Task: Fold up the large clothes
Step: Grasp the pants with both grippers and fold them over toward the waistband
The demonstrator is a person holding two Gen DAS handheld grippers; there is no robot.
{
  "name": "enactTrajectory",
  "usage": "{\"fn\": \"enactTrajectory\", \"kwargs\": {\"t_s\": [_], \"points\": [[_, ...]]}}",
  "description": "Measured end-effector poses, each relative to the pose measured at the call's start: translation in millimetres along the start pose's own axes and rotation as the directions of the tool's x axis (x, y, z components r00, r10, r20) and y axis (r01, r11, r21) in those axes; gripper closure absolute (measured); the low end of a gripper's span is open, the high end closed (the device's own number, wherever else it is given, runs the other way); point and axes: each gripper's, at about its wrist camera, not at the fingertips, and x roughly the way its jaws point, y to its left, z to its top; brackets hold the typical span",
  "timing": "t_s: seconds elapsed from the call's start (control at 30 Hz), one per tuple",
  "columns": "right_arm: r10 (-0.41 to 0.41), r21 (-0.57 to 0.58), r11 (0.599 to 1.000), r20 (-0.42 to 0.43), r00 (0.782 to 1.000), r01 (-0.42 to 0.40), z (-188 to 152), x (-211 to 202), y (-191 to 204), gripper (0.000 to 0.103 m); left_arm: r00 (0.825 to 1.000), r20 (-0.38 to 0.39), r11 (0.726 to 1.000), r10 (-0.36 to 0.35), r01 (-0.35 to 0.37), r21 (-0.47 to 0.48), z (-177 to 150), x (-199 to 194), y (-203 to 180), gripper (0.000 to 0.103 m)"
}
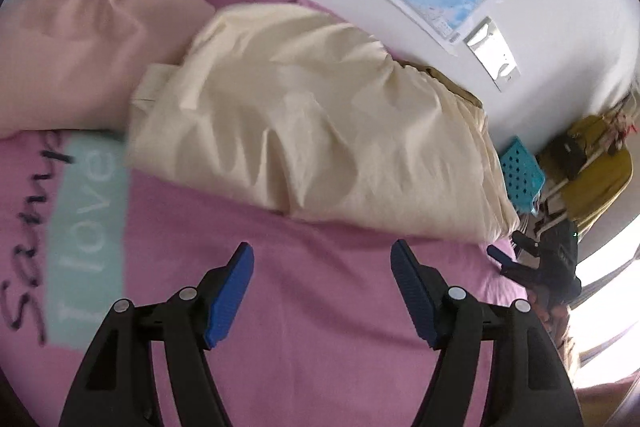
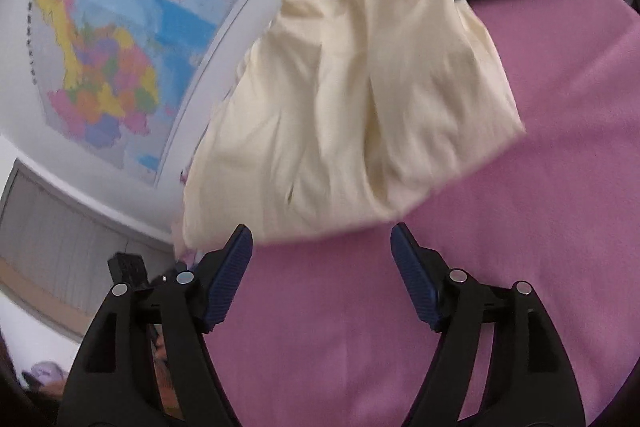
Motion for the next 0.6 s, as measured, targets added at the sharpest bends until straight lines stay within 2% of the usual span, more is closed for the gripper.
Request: {"fn": "enactTrajectory", "kwargs": {"t_s": [0.07,0.13,0.23,0.33,0.4,0.43,0.47,0.53,0.6], "points": [[0.000,0.003,1.000,0.018,1.000,0.000,7.0,6.4,0.7,0.029,1.000,-0.004,1.000,0.006,-0.006,-0.025,8.6,11.8,1.2,0.034],[-0.013,0.006,1.000,0.042,0.999,0.012,14.7,15.2,3.5,0.026,1.000,0.002,0.999,-0.017,0.017,-0.044,19.4,22.0,1.3,0.033],[-0.037,0.042,0.999,0.102,0.994,0.032,19.6,23.3,7.1,0.024,0.997,0.035,0.990,-0.065,0.069,-0.124,30.0,26.3,10.6,0.028],[-0.069,0.087,0.995,0.171,0.983,0.055,19.9,26.5,5.1,0.024,0.995,0.059,0.978,-0.075,0.085,-0.193,38.2,32.5,16.7,0.028],[-0.109,0.106,0.990,0.190,0.976,0.090,19.9,29.1,5.8,0.043,0.997,0.062,0.973,-0.055,0.068,-0.222,42.7,35.8,16.8,0.039],[-0.134,0.117,0.987,0.186,0.973,0.114,20.7,29.7,2.5,0.056,0.997,0.058,0.971,-0.052,0.064,-0.231,44.4,37.7,16.0,0.043],[-0.125,0.122,0.987,0.178,0.976,0.104,21.9,29.5,-0.7,0.071,0.997,0.054,0.970,-0.051,0.063,-0.234,44.7,38.4,15.3,0.051],[-0.053,0.134,0.991,0.174,0.983,0.029,26.1,25.0,-5.6,0.085,0.998,0.060,0.977,-0.033,0.045,-0.209,45.9,34.2,5.5,0.063],[-0.038,0.074,0.997,0.186,0.982,0.024,29.6,14.3,8.9,0.091,0.996,0.083,0.985,-0.031,0.045,-0.169,46.2,21.1,-6.2,0.072]]}}
